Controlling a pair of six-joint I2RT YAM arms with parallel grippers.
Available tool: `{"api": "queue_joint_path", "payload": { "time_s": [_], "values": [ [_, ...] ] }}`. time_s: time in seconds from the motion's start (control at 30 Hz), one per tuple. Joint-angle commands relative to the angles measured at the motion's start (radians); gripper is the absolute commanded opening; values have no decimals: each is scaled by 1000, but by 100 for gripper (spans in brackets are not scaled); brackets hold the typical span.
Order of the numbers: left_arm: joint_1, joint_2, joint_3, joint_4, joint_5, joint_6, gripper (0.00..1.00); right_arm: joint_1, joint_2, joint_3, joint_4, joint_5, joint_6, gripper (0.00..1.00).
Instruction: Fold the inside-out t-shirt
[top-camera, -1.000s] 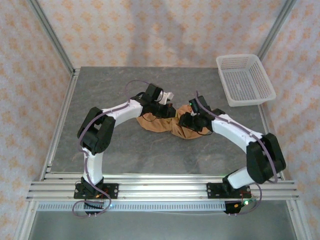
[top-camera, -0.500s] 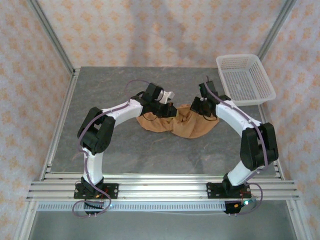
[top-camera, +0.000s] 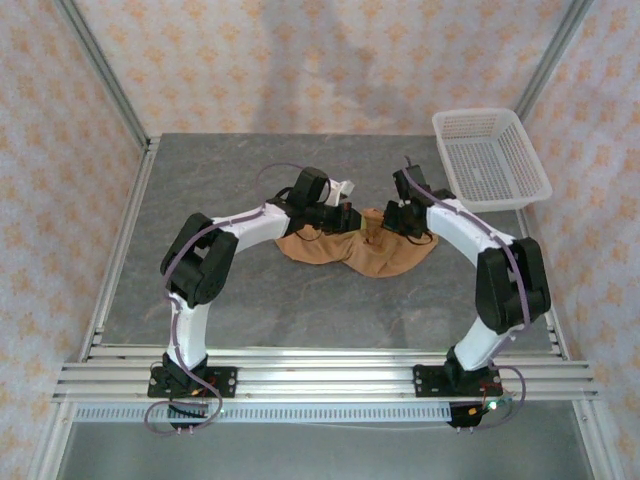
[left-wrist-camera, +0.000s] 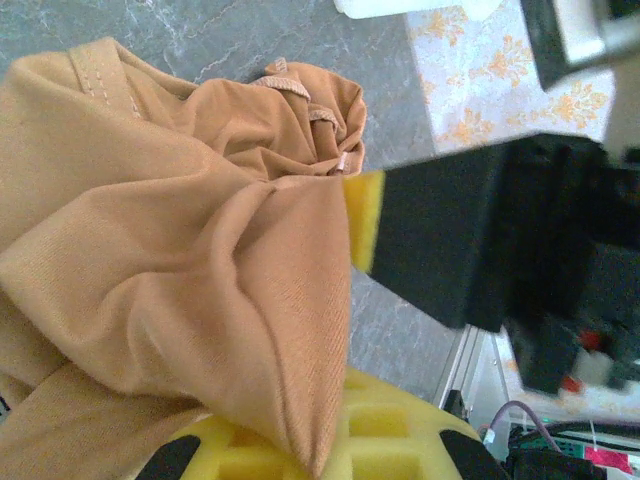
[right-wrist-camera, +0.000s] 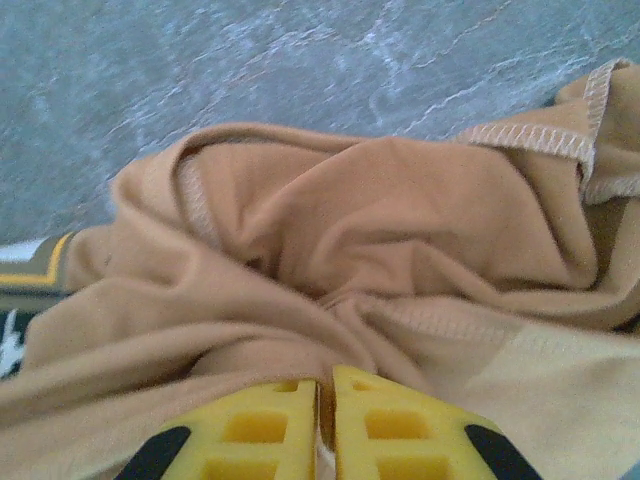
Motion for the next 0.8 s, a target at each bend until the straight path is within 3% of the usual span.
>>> {"api": "queue_joint_path", "payload": {
  "time_s": [0.0,0.4,0.67,0.77],
  "values": [
    [0,-13,-14,18,18,6,0,40,-94,-29,-22,-16,48,13],
    [1,-48,-62,-9,8,32,0,87,-67,-181,176,-125,245,10],
    [0,-61,-95,-14,3,40,0,89,-19,-178,232,-122,270,25],
    [0,-62,-95,-17,2,41,0,88,0,-171,229,-123,264,27]
  ]
}}
